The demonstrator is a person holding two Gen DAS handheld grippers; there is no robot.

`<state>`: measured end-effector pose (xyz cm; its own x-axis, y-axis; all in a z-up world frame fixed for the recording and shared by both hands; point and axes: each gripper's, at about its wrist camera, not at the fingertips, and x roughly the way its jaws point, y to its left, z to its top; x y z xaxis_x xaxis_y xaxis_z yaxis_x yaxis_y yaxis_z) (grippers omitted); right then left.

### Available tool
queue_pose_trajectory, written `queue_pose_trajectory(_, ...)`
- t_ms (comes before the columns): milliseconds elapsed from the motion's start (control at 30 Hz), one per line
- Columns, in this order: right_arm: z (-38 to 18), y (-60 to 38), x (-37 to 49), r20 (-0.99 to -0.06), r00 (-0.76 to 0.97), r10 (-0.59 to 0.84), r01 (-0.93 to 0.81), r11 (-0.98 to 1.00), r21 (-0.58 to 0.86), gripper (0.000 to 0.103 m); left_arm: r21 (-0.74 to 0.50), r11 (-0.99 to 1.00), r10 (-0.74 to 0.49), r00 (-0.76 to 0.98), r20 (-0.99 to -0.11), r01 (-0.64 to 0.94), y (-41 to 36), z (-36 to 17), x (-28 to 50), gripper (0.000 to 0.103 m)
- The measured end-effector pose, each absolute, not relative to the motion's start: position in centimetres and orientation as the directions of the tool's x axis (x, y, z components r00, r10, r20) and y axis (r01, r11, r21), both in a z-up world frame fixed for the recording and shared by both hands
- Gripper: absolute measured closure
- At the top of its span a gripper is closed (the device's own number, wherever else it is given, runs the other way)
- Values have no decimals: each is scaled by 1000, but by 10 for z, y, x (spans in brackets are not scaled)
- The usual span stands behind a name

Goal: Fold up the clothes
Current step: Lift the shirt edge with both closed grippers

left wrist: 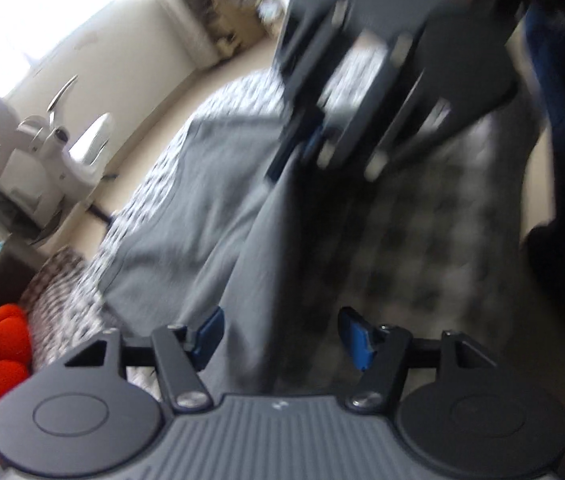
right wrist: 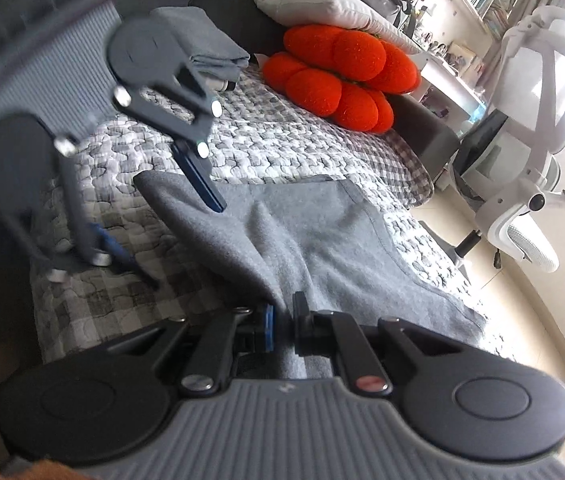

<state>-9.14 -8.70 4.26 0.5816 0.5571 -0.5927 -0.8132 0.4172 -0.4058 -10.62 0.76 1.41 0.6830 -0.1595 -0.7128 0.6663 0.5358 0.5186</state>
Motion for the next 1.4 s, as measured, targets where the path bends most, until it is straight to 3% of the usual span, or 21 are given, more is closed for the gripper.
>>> queue_pose_trajectory(200, 28, -94, -99, -599, 603, 528, -798, 375, -473, 92, 455, 639, -140, 675, -724, 621, 30, 25, -88, 84)
queue_pose_trajectory(267, 23, -100, -103, -605, 616, 504, -787, 361, -500, 92, 421, 668, -152, 667, -730, 613, 37, 31, -84, 90)
queue_pose_trajectory(667, 1, -142, -108, -643, 685, 343, -727, 385, -568, 92, 394, 685, -164, 656, -736, 613, 45, 33, -80, 91)
queue_pose_trajectory(733, 0, -145, -107, -642, 691, 331, -720, 391, -573, 96, 378, 692, -172, 648, -742, 615, 47, 33, -78, 92)
queue_pose_trajectory(1000, 28, -162, -98, -568, 698, 435, -712, 508, -486, 96, 236, 775, -248, 625, -740, 586, 66, 51, -62, 93)
queue_pose_trajectory(1267, 55, -164, -84, -470, 734, 491, -674, 611, -415, 96, 179, 830, -274, 666, -694, 528, 77, 81, -36, 93)
queue_pose_trajectory(1400, 68, -160, -61, -478, 734, 483, -669, 635, -386, 96, 145, 864, -265, 679, -685, 483, 76, 90, -9, 93)
